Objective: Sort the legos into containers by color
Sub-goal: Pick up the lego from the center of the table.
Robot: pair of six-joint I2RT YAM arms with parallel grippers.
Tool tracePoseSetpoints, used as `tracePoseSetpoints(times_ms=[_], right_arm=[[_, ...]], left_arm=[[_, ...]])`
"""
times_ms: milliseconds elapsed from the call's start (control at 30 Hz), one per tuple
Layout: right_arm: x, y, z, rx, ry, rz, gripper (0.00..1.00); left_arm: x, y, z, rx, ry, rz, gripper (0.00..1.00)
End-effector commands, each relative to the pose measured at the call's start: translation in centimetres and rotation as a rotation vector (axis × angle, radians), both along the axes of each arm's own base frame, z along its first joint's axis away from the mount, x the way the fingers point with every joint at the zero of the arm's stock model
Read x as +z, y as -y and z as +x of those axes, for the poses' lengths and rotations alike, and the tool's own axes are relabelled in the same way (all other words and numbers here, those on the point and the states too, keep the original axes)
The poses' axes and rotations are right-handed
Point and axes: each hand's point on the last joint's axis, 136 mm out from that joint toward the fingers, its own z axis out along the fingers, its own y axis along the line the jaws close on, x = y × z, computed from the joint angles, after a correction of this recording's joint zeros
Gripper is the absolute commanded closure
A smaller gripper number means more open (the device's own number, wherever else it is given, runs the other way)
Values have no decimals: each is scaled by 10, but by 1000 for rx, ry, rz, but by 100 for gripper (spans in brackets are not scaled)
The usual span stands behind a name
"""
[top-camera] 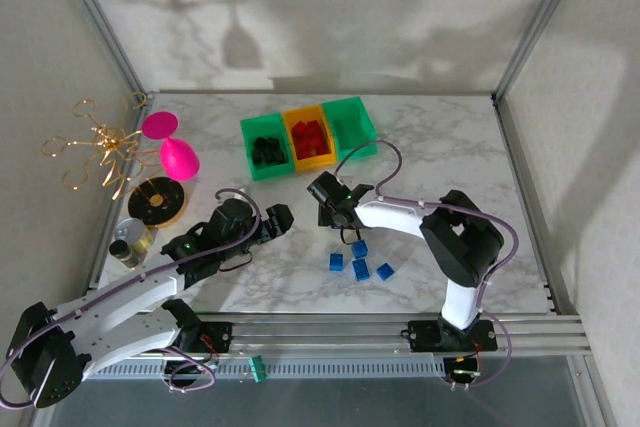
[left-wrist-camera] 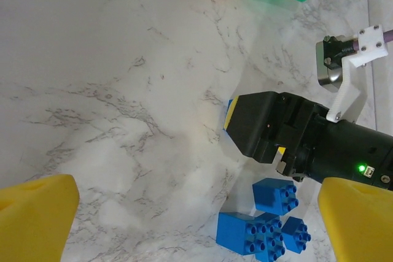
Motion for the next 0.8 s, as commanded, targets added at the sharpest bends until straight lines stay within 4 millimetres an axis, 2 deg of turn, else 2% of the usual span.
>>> tracePoseSetpoints(times_ms=[0,300,400,533,767], right_arm=[[3,-7,9,10,38,-12,51],[14,-12,13,43,65,-6,70],[29,-11,17,43,91,3,75],[54,-7,26,42,142,41,77],[101,25,71,-1,263,48,78]], left_arm=[[-3,4,-2,-17,-9,3,0],[6,7,2,-22,4,0,0],[10,10,4,-28,14,-4,0],[17,17,10,-42,25,-7,0],[32,25,24,-30,69,-20,0]])
